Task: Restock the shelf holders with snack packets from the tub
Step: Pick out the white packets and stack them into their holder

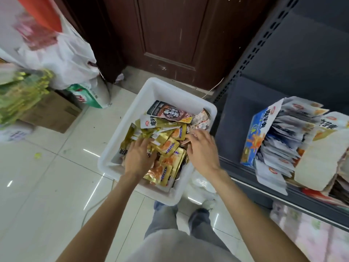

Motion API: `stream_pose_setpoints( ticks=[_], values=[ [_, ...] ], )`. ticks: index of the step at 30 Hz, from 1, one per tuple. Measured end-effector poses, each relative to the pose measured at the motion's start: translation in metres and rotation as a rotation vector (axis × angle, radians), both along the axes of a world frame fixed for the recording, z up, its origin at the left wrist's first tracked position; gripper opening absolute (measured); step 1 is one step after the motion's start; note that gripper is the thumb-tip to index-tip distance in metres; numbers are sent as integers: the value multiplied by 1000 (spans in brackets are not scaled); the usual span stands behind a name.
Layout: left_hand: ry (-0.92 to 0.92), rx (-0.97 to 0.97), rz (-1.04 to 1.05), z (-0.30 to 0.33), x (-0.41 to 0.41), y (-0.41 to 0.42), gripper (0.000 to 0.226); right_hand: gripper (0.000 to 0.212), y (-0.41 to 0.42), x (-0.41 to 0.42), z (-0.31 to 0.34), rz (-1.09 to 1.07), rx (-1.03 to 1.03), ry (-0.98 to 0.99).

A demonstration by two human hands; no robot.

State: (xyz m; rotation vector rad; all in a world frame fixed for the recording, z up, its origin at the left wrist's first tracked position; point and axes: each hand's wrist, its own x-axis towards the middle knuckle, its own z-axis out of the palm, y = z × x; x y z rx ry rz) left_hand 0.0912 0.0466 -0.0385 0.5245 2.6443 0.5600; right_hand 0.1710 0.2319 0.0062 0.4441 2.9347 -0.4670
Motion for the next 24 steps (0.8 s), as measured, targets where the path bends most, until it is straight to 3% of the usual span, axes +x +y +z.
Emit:
stream_pose_setpoints(
  ticks=[6, 10, 15, 21, 24],
  values=[
    [114, 79, -141, -17, -56, 36, 46, 46, 28, -51, -18, -98, 235, -87],
    [94, -35, -248, -32, -90, 69, 65, 49, 33, -71, -32, -71, 160, -113],
    [-36, -260, -390, -53, -118, 83, 79, 70, 27, -94, -56, 34, 56, -241],
    [37, -414, -614, -32, -99, 58, 77, 71, 16, -83, -66, 53, 15, -299],
    [65, -252, -560, -18, -80, 36, 58, 70, 9, -68, -60, 26, -41, -230]
  ],
)
